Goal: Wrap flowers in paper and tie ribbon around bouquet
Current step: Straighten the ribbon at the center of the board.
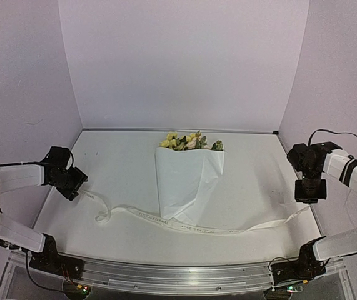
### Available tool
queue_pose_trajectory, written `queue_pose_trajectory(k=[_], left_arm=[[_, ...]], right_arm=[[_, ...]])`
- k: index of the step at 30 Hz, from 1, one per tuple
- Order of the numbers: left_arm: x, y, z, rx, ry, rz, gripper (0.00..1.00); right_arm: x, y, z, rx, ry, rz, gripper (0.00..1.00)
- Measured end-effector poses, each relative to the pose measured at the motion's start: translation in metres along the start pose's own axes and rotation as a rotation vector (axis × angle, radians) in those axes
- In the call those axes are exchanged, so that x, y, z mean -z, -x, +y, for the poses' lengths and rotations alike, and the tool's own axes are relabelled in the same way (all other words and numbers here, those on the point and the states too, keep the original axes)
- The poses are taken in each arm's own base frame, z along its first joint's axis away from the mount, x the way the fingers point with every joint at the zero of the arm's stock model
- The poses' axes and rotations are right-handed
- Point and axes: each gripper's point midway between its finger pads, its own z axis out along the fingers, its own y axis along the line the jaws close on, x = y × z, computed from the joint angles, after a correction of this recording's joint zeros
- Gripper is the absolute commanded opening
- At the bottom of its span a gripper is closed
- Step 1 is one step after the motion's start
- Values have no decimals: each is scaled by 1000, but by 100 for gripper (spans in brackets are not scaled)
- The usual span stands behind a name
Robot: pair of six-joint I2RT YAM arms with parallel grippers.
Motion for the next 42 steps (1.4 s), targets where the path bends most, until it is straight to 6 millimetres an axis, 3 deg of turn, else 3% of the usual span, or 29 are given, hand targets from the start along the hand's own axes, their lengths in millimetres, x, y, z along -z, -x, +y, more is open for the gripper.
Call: queue_pose_trajectory(k=[6,12,18,26,28,32,34,39,42], left_arm=[[-9,-7,-1,-22,25,10,61],[-22,-13,16,-46,151,-10,62],[-30,-35,-13,-111,180,-7,60],[-40,-43,-1,-81,315,1,55],[-39,-47,3,-76,340,8,48],[-40,-51,8,-61,376,19,12],[-42,-51,8,-62,385,21,1],[-39,-41,18,-65,433,-18,0],[-30,-15,33,-33,479,-94,0]], right_arm=[[-7,-1,-12,-72,-8,42,0],[-6,-4,-3,-95,48,70,0],[-5,-4,7,-109,101,82,0],[-5,-2,15,-118,140,81,0],[-5,-1,17,-120,145,78,0],[-5,1,19,-124,158,76,0],[-5,1,20,-125,161,75,0],[-6,2,18,-130,155,73,0],[-10,4,10,-140,119,75,0]])
